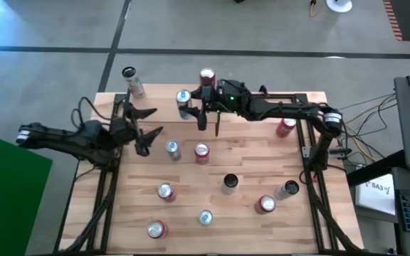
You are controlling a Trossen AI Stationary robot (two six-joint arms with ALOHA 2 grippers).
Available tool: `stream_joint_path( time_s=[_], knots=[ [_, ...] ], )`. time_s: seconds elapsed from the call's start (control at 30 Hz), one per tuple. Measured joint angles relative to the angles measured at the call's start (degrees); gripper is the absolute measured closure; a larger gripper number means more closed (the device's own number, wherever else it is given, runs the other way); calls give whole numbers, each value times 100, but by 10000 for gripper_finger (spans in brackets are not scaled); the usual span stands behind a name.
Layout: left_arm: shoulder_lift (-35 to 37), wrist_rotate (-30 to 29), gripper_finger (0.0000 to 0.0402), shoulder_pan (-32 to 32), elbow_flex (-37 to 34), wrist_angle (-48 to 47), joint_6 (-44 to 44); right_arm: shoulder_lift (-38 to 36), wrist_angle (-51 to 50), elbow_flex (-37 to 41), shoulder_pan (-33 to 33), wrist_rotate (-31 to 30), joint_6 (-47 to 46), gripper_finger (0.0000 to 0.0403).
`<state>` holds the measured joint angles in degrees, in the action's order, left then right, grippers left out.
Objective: Place canned beverage on shelf
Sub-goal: Put the blue soda can on the shelf
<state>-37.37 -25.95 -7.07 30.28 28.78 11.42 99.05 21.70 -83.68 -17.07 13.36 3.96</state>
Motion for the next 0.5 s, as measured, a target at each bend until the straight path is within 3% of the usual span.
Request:
stream_joint_path(
  time_s=[0.3, 0.43, 0.5],
  knots=[
    [781, -5, 95, 4, 0, -718, 33, 752, 1291, 4, -84, 368, 294, 186],
    [984, -8, 95, 4, 0, -964, 33, 877, 1343, 4, -118, 414, 518, 186],
    [1040, -8, 95, 4, -2, -1038, 65, 881, 1295, 2, -184, 765, 594, 186]
  ],
)
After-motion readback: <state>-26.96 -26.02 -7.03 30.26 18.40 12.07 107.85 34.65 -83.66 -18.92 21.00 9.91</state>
